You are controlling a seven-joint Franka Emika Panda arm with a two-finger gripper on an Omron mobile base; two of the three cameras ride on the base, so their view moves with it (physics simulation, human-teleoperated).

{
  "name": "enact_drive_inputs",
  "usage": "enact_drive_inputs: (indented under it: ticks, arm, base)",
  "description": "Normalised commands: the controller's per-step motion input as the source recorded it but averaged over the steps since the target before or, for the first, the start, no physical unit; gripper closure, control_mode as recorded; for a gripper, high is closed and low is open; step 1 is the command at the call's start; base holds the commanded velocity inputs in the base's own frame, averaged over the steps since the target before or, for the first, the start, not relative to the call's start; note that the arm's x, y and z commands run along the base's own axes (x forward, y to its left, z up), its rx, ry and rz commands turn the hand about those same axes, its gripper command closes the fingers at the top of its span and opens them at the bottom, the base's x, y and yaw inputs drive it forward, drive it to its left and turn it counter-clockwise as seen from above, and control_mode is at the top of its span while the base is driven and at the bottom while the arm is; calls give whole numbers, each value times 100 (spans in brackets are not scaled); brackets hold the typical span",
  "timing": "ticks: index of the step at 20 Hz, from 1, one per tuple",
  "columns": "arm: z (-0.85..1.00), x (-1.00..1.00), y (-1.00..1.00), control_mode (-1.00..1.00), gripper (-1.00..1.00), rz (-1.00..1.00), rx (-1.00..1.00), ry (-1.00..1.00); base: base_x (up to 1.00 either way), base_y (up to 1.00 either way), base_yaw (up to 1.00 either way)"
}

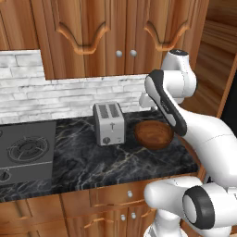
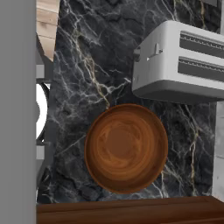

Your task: Open the cabinet and setup a tea strainer by placing it in the bowl upright.

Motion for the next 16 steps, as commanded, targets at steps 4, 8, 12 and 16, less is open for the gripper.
enact_drive_inputs:
  ticks: [4,8,12,16]
  arm:
    - [0,0,12,-100,-100,0,0,-2]
    - [33,0,14,-100,-100,-1,1,-12]
    - [37,0,13,-100,-100,-4,0,-15]
    - [41,1,22,-100,-100,-7,0,-13]
  base:
    - [0,0,0]
    - [0,0,0]
    - [0,0,0]
    - [0,0,0]
